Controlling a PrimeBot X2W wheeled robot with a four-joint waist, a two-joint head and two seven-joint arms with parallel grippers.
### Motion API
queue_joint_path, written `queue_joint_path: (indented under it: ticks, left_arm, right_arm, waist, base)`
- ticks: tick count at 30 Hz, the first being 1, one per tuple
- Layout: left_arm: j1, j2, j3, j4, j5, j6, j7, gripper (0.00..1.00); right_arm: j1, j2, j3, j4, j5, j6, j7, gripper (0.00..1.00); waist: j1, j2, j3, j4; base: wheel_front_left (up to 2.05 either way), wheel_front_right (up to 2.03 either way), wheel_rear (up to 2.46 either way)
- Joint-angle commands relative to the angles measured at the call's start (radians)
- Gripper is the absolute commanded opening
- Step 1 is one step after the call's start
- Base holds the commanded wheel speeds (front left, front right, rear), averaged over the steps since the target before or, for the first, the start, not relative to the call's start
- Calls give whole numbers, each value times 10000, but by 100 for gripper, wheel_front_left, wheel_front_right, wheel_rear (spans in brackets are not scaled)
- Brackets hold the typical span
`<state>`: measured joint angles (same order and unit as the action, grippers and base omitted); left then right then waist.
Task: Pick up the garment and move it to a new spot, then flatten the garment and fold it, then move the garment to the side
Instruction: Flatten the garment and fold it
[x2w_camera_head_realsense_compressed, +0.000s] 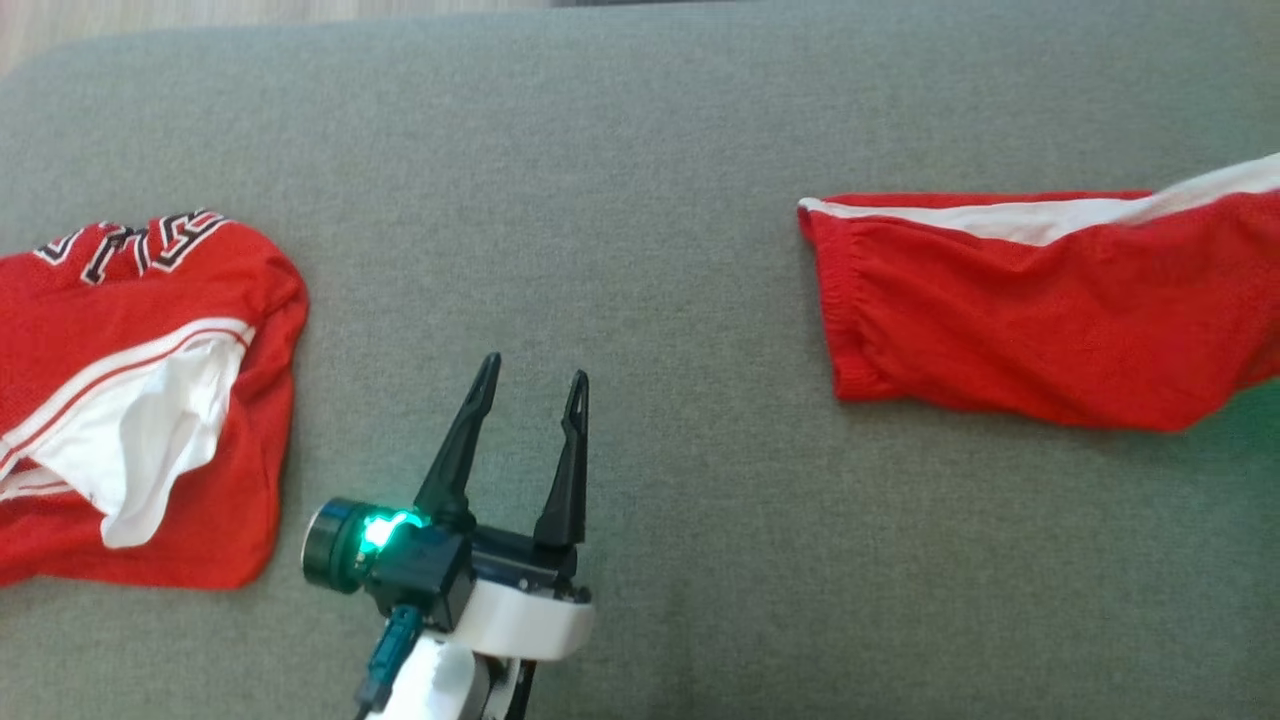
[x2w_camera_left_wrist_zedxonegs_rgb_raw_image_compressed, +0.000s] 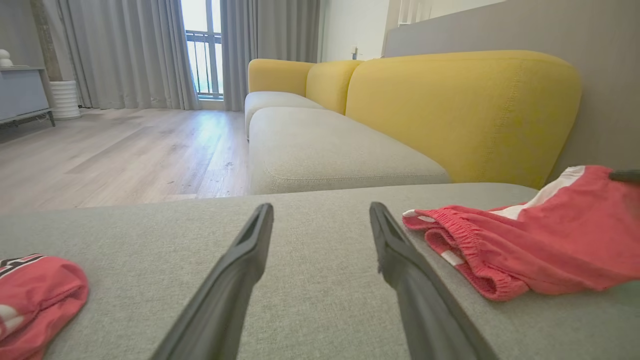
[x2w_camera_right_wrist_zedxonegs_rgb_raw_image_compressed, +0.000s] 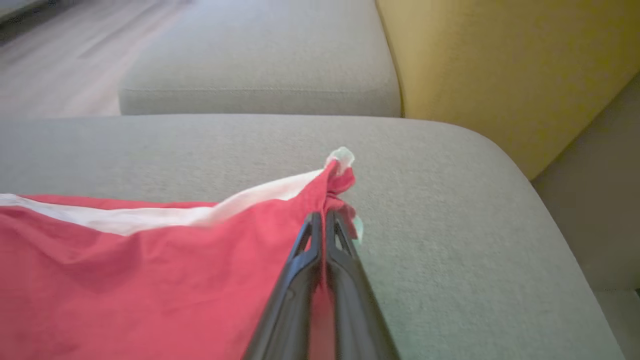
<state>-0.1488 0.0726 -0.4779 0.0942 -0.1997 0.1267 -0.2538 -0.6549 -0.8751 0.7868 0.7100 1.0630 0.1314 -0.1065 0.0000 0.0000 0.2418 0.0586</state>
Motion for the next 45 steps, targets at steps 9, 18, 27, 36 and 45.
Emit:
queue_joint_path:
  ticks: [9, 18, 27, 36, 45]
  left_arm:
    - [378, -80, 407, -85, -28, -51, -80, 100]
    - [511, -136, 329, -117, -123, -56, -80, 100]
    - [350, -179, 255, -68, -188, -90, -80, 100]
    - [485, -201, 363, -111, -225, -16, -80, 100]
    - [257, -216, 280, -222, -214, -79, -80, 100]
  right_arm:
    - [-663, 493, 274, -2049, -745, -7, 481, 0]
    - [-768, 1888, 914, -3489, -1555, -7, 1652, 0]
    - [-828, 2996, 1073, -3644, -1736, -7, 1681, 100]
    - [-302, 1854, -14, -4220, -1967, -7, 851, 100]
    - [813, 941, -254, -4129, -1616, -7, 1215, 0]
  waist:
    - [0, 0, -848, 2]
    - [0, 0, -942, 281]
    - [0, 0, -721, 599]
    - [0, 0, -779, 494]
    - [0, 0, -460, 654]
  base:
    - [0, 0, 0]
    - [0, 0, 0]
    - [0, 0, 0]
    - [0, 0, 0]
    - [0, 0, 0]
